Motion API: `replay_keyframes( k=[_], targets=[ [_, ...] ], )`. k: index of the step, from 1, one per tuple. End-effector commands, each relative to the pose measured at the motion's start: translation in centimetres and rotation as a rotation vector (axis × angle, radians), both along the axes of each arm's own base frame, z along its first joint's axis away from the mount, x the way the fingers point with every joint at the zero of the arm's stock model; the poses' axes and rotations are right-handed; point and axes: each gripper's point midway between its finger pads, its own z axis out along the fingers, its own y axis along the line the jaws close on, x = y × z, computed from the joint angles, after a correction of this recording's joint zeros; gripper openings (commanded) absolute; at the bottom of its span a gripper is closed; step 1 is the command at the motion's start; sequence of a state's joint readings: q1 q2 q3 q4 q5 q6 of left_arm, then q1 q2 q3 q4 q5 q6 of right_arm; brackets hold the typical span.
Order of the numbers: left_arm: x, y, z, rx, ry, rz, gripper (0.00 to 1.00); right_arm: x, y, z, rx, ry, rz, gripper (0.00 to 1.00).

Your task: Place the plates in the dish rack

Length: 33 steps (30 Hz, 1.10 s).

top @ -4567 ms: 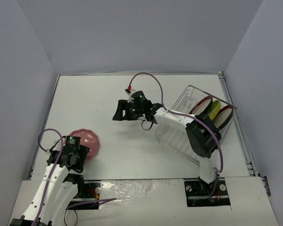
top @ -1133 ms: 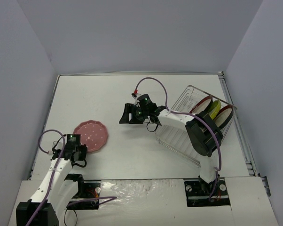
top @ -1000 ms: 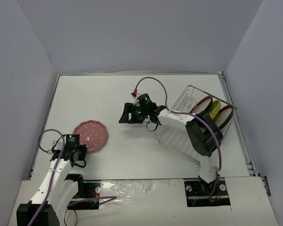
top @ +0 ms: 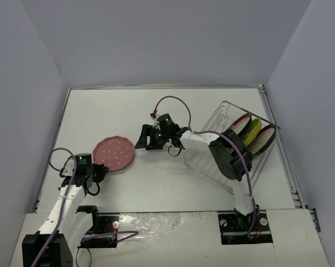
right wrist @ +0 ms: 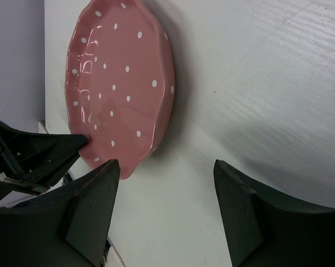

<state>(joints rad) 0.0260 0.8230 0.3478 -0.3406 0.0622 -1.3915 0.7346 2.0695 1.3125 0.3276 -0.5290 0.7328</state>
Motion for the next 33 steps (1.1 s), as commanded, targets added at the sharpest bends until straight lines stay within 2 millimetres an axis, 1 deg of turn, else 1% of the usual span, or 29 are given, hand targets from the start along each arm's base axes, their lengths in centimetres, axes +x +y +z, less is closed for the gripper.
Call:
replay_keyframes(
  k=[1,5,10,13,15,26,33],
  targets=[
    [4.9,-0.7,5.9,-0.06,-0.273,-0.006,0.0,0.6,2.1,3.4,0.103,-0.061,0.025,0.65],
    [5.3,-1.0,6.2,-0.08,-0.298,-0.011,0.0,0.4,2.5,3.0,0.112,-0.046,0.027,0.65],
    [5.5,-1.3,6.0,-0.104,-0.308,-0.018,0.0,0.2,3.2,2.6,0.146,-0.016,0.028,0.65],
    [5.3,-1.5,5.5,-0.12,-0.305,-0.016,0.0,0.0,3.5,2.5,0.157,-0.004,0.027,0.65],
    [5.8,-1.6,6.1,-0.125,-0.337,-0.018,0.0,-0.1,3.6,2.5,0.169,0.004,0.022,0.65],
    [5.9,-2.0,6.5,-0.159,-0.365,-0.021,0.0,-0.5,4.8,2.2,0.249,0.071,-0.001,0.65],
    [6.2,-2.3,7.0,-0.183,-0.395,-0.023,0.0,-1.1,5.4,1.6,0.298,0.126,-0.004,0.65]
  ],
)
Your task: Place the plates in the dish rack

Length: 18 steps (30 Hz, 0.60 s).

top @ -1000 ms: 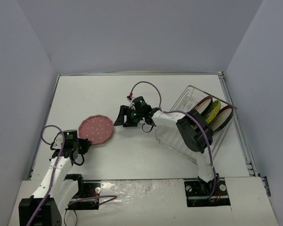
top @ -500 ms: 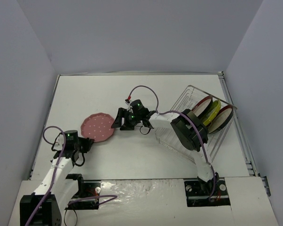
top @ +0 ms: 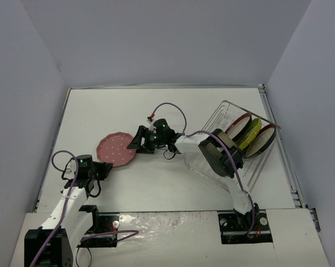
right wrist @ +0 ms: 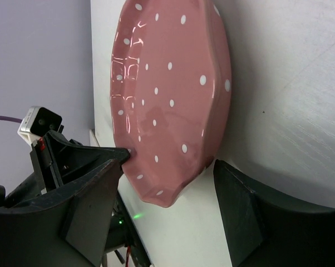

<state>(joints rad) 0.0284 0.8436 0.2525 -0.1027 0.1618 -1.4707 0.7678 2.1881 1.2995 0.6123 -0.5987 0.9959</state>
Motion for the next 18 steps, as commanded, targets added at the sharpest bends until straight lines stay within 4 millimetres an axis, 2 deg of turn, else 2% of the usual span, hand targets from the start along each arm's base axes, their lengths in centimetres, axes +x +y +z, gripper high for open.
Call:
replay_keyframes(
  k=[1,18],
  targets=[
    [4.3,-0.7,7.0,-0.065,-0.273,-0.008,0.0,-0.5,1.4,2.2,0.11,-0.009,0.024,0.65],
    [4.3,-1.1,7.7,-0.094,-0.298,-0.016,0.0,-0.5,2.6,2.0,0.176,0.033,-0.009,0.65]
  ],
)
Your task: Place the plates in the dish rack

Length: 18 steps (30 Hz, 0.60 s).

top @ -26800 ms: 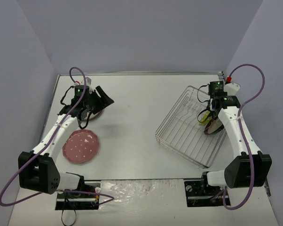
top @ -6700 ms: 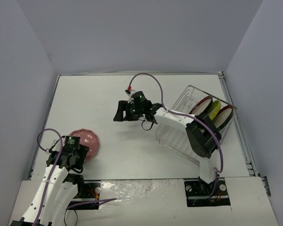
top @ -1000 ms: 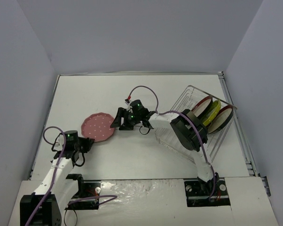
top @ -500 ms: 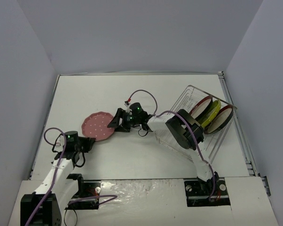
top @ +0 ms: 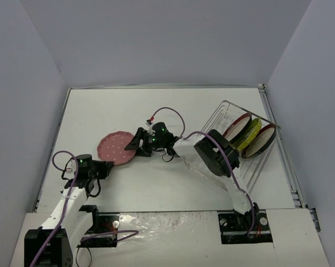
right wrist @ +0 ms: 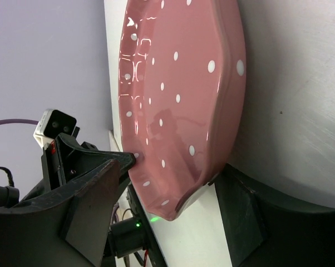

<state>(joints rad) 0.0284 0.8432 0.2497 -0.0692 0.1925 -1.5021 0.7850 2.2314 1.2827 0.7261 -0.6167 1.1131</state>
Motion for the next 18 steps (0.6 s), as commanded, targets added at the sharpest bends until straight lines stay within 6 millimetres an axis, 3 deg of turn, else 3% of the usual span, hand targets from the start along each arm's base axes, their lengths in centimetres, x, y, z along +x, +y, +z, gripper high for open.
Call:
replay_keyframes(
  k=[1,13,18],
  targets=[
    [3.87,-0.55,7.08,-0.053,-0.271,-0.011,0.0,0.17,1.6,2.44,0.129,-0.03,-0.004,0.65],
    [3.43,-1.33,7.13,-0.098,-0.277,-0.035,0.0,0.27,2.29,2.76,0.251,0.004,-0.052,0.63],
    [3.07,-1.36,7.53,-0.102,-0.289,-0.034,0.0,0.45,2.18,3.0,0.27,0.007,-0.077,0.47]
  ],
)
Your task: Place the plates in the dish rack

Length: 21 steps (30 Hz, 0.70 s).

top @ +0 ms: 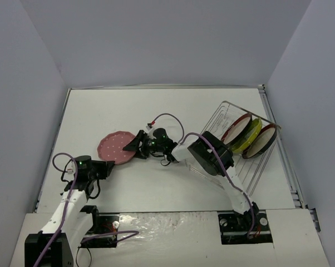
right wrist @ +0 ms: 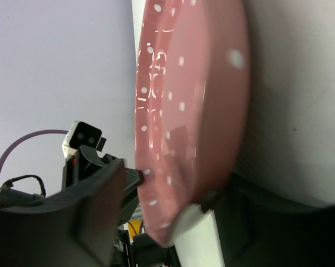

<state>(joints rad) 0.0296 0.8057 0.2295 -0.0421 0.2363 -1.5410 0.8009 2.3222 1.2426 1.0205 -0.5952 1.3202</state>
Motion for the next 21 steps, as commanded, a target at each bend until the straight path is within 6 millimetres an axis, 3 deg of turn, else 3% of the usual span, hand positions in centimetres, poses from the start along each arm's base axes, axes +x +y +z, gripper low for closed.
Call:
replay_keyframes(
  k=[1,9,14,21],
  targets=[
    [2.9,-0.7,6.8,-0.047,-0.249,-0.023,0.0,0.3,0.8,3.1,0.113,-0.068,-0.019,0.41],
    [2.6,-0.9,6.9,-0.061,-0.247,-0.031,0.0,0.2,1.6,3.1,0.112,-0.072,-0.013,0.21],
    [2.3,-1.1,7.8,-0.053,-0.27,-0.048,0.0,0.5,2.6,3.4,0.036,-0.147,0.015,0.0],
    [1.9,-1.1,7.8,-0.019,-0.256,-0.074,0.0,1.4,2.7,4.3,-0.148,-0.278,0.015,0.0]
  ],
)
